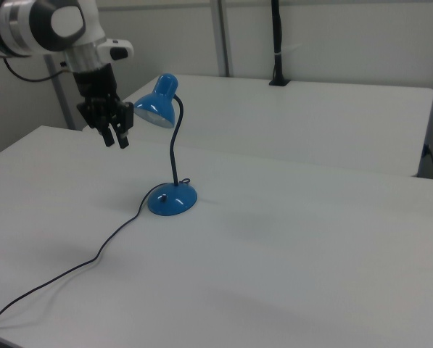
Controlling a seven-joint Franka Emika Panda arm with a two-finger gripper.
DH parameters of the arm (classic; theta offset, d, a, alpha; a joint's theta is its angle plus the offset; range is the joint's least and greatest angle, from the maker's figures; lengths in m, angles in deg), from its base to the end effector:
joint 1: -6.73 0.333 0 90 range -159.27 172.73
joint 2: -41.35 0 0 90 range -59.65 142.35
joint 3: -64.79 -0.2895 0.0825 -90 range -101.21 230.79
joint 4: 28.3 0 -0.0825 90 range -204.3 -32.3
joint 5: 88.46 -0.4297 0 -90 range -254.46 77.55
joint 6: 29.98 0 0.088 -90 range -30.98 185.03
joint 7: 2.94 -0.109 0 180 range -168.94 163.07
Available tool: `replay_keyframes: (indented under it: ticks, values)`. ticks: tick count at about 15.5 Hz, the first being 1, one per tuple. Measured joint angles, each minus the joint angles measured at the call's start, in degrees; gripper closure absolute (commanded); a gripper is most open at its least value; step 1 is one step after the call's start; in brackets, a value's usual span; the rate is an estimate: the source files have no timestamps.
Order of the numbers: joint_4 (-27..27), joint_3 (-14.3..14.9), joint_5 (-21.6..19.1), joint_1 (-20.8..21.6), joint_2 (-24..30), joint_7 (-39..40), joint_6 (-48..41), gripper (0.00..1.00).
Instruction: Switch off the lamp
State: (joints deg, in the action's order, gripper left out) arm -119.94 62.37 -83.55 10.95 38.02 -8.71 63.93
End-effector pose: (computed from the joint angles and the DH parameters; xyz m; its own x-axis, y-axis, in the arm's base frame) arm 0.6173 0.0624 0.5520 0.9997 0.0213 -0.0103 0.0221 -0.9962 0.0843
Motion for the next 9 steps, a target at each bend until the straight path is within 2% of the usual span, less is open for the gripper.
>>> replay_keyframes:
  ticks: [1, 2, 3, 9]
  values:
    - [0.7, 0.0, 0.0, 0.0, 0.0, 0.0, -0.4, 0.14]
    - [1.0, 0.0, 0.0, 0.0, 0.0, 0.0, -0.6, 0.12]
    - [1.1, 0.0, 0.0, -0.1, 0.0, 0.0, -0.7, 0.02]
    - [2.3, 1.0, 0.6, -0.4, 0.0, 0.0, -0.7, 0.0]
